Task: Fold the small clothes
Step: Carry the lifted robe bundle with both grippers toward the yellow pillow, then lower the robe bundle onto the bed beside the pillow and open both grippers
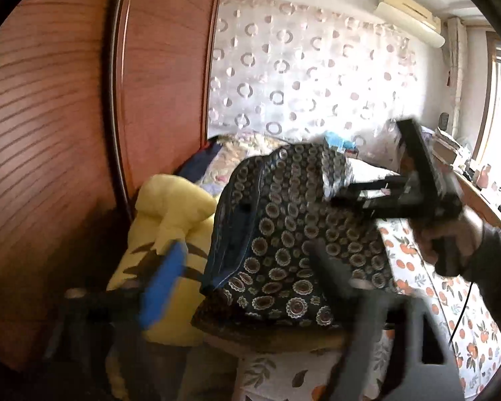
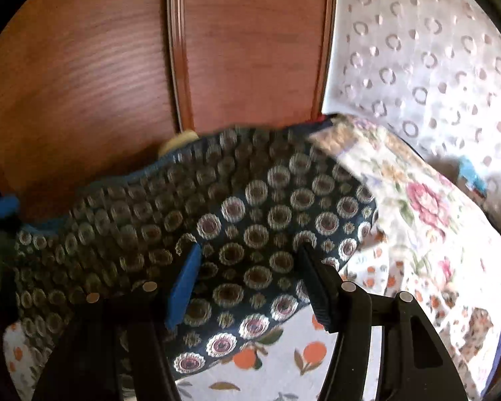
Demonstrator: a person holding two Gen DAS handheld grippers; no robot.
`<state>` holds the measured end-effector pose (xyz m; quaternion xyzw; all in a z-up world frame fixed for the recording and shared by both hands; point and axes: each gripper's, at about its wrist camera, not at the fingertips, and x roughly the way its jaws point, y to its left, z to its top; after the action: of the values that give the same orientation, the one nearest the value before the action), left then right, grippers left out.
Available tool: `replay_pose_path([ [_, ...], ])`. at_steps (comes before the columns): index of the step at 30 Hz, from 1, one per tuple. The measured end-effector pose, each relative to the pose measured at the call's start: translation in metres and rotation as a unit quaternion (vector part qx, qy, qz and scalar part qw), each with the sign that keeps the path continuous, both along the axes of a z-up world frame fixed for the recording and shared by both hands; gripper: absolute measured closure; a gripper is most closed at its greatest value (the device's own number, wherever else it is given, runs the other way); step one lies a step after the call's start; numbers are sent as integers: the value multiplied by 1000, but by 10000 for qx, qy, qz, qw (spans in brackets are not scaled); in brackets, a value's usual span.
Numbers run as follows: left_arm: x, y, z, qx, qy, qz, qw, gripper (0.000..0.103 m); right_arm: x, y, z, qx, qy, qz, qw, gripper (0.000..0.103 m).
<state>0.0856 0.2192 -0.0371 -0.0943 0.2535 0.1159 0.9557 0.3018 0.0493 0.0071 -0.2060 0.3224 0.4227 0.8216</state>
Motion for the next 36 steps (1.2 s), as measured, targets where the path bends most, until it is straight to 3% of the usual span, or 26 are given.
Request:
replay_pose_path([
  [3, -7, -9, 9, 114, -85, -71, 9999, 16, -2, 2, -2, 72, 37, -149, 9999, 41],
  [7, -11, -24, 19, 333, -94, -114, 9993, 16, -19, -19, 19, 348, -64, -276, 9990, 41],
  [15, -13, -67, 25, 404, -131, -516, 9978, 16, -101, -99, 46, 844, -467, -800, 9921, 40],
  [21, -16, -105, 23, 395, -222, -882, 9951, 16, -162, -159, 44, 1085, -525, -1302, 9841, 36],
  [27, -20, -136, 23, 380, -203, -1199, 9919, 16, -211, -190, 43, 1202, -644, -1779, 9745, 36],
  [36, -39, -179, 33, 329, -366, -1535, 9869, 16, -265, -225, 45, 1316, -925, -2544, 9536, 13],
])
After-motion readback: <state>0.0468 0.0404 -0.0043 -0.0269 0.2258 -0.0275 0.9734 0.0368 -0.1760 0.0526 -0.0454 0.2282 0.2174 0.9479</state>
